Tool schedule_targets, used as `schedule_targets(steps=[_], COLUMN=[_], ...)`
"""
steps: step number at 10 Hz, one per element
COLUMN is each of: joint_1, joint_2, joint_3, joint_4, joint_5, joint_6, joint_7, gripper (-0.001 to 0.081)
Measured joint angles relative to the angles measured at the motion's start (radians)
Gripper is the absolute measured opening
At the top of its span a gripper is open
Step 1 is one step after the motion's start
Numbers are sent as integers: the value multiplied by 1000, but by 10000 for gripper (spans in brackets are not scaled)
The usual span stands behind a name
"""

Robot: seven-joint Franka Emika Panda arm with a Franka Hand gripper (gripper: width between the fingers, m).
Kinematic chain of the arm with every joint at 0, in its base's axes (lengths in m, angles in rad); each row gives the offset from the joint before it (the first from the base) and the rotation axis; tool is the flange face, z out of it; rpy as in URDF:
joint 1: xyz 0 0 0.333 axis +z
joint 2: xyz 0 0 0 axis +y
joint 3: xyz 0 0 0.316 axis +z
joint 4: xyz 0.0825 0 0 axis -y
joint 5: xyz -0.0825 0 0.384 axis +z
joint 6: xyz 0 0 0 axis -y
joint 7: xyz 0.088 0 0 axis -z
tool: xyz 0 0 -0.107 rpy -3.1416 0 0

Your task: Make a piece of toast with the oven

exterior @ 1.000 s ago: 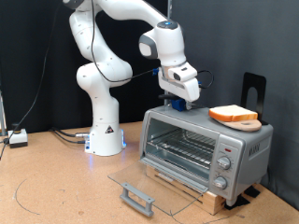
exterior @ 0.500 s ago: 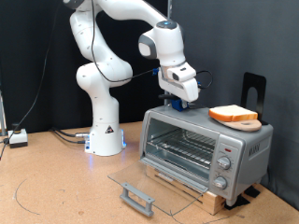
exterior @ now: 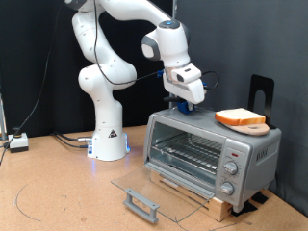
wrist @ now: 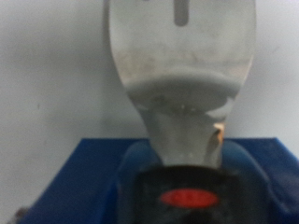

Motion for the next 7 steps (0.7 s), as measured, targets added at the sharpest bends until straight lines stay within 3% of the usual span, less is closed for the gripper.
schedule_targets(steps=[4, 6, 7], joint_1=[-1, -15, -46], joint_2=[-139, -124, -120], joint_3=[-57, -48, -42], joint_4=[-12, 1, 1], joint_5=[55, 55, 60], joint_6=[-12, 24, 62], joint_7=[-58, -8, 51], gripper=[391, 391, 391])
